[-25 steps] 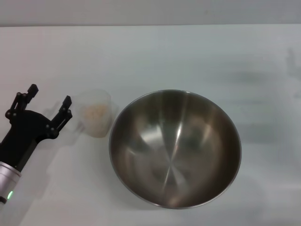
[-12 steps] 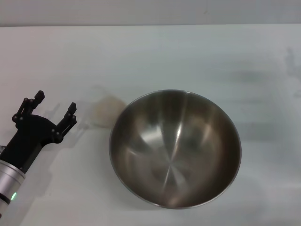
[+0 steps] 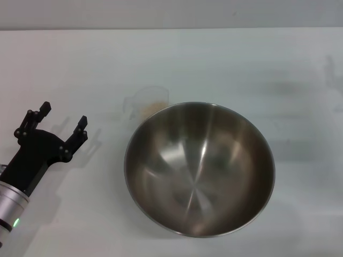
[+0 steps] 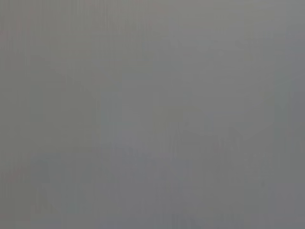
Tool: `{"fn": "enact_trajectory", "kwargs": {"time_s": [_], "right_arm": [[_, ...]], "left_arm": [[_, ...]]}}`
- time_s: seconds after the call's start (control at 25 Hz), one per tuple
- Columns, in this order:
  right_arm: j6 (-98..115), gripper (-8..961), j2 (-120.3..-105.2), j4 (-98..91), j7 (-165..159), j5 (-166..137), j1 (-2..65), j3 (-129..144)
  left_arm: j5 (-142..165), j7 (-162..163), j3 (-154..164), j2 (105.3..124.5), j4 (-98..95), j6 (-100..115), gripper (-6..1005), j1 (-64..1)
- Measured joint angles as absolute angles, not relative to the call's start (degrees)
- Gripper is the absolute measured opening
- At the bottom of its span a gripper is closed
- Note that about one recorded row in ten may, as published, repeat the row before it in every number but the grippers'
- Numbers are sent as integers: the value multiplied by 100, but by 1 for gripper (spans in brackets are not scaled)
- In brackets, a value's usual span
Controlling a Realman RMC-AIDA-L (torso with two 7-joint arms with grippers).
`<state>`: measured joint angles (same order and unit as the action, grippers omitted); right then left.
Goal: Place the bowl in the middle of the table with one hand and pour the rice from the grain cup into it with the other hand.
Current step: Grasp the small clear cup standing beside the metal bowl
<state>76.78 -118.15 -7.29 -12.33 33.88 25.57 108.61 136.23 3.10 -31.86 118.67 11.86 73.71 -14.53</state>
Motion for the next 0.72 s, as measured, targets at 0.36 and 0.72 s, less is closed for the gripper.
{"fn": "enact_trajectory", "kwargs": {"time_s": [0.36,0.72], "right_arm": [[7678,478,-11821,-731,-1233,3404,2542,10861],[7673,478,-11821,-729,-1234,3410,2541,10861]], "left_arm": [[13630,309,-2990,11864,1199,7241,830,-1555],[13616,309,-2687,11895,1278,7087,830,-1771]]}}
